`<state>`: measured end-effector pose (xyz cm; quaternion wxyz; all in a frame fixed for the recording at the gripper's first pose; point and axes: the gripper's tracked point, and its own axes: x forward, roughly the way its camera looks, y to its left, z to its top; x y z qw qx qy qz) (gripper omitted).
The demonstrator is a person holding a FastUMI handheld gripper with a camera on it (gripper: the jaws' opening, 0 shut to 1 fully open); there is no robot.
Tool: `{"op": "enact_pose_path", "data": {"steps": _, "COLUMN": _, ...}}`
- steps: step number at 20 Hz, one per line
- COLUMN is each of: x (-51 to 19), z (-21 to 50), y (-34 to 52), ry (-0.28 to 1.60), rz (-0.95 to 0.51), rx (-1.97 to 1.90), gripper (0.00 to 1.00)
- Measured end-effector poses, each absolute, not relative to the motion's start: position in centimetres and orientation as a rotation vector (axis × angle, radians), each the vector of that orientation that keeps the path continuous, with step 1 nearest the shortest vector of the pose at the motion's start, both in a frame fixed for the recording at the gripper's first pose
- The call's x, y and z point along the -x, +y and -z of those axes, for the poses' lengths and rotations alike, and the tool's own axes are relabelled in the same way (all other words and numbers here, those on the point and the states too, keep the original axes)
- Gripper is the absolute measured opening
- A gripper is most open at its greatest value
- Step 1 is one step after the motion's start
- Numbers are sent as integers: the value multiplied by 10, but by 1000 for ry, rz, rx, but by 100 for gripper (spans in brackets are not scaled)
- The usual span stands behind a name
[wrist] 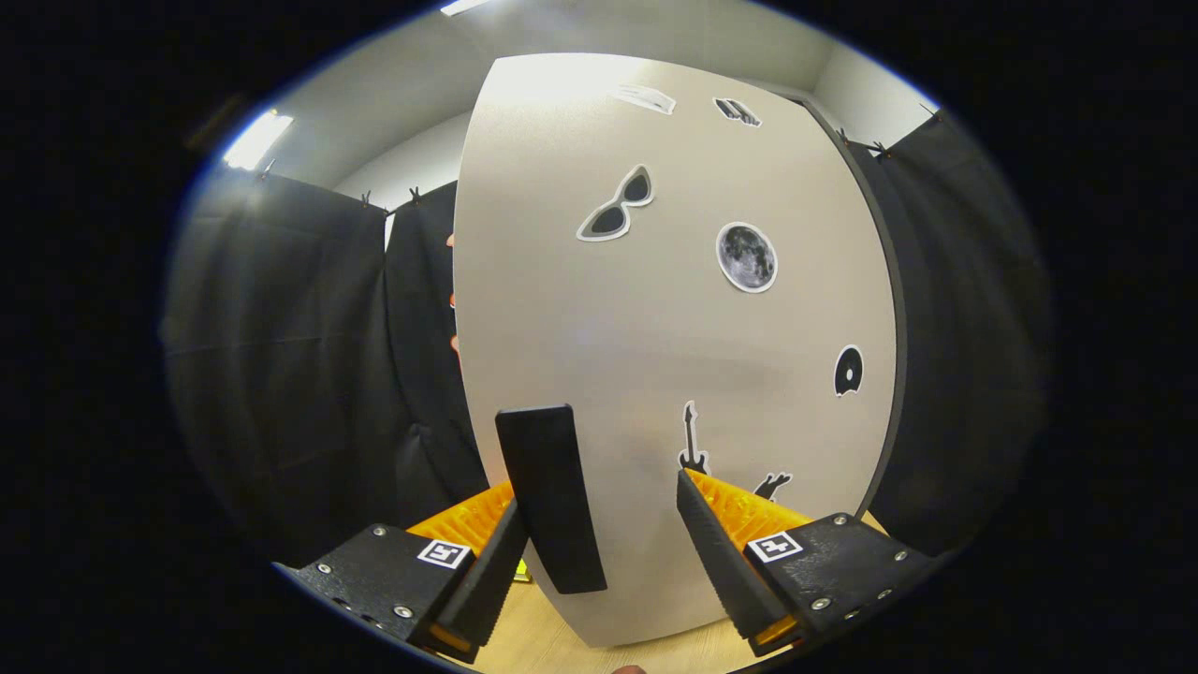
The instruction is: Open the shoe cabinet door, grab the shoes and put them into the shoe cabinet, then close the shoe cabinet door.
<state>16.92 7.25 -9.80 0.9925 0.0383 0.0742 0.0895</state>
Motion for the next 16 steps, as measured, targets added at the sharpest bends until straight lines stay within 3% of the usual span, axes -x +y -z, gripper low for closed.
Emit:
{"op": "enact_pose_path", "data": {"steps": 7, "x": -205, "z": 102, "y": 90, "ry": 152, "rz": -127, "rx": -89, "gripper": 96}}
{"op": "enact_pose_path", "data": {"steps": 16, "x": -209, "z": 96, "y": 113, "ry": 145, "rz": -131, "rx": -69, "gripper": 92}}
